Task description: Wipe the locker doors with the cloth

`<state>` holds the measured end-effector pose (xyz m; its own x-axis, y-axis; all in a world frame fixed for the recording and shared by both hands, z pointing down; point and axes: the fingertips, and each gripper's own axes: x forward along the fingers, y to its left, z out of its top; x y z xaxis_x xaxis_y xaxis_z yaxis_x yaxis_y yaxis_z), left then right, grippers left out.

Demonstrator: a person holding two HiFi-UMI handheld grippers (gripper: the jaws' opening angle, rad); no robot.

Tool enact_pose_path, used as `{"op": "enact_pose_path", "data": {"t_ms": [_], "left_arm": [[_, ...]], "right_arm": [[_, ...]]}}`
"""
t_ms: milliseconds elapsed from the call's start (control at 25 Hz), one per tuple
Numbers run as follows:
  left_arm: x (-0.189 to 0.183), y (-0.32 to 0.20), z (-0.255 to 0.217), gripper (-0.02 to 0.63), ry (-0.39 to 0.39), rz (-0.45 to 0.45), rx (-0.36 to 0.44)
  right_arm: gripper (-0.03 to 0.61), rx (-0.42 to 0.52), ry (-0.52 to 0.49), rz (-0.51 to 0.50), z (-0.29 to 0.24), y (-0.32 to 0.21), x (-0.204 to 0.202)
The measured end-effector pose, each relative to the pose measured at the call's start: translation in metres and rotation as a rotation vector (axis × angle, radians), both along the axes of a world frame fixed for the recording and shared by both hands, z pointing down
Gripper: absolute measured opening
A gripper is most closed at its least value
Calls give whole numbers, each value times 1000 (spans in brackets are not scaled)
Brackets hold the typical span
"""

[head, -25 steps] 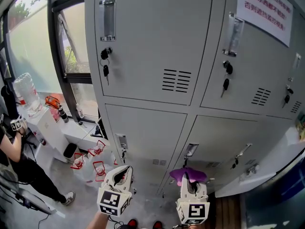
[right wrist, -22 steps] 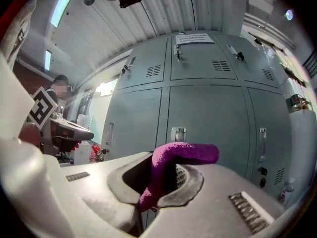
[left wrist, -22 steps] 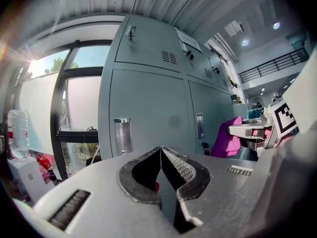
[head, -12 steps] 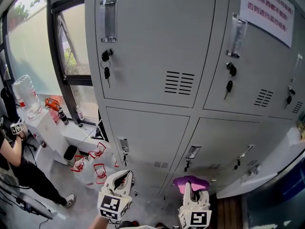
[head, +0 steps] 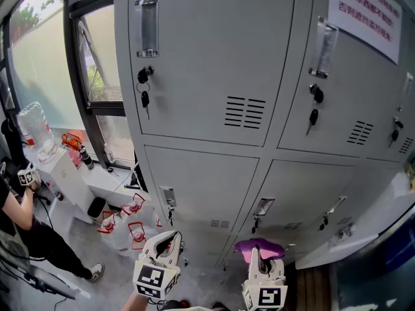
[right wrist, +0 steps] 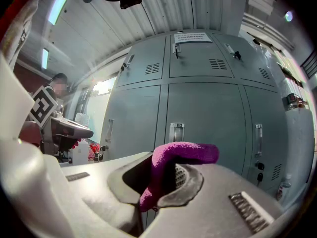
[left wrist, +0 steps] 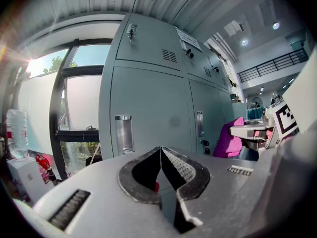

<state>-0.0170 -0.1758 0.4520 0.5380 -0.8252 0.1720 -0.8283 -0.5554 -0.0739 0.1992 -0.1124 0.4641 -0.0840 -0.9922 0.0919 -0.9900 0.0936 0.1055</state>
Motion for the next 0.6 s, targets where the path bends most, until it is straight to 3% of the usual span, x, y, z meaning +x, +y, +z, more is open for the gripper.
{"op": "enact_pose_path", "data": {"t_ms": [600], "left_arm": [[5, 1, -1, 26, 3, 4, 0]], "right_arm": [[31, 0, -8, -3, 0, 1, 1]]}}
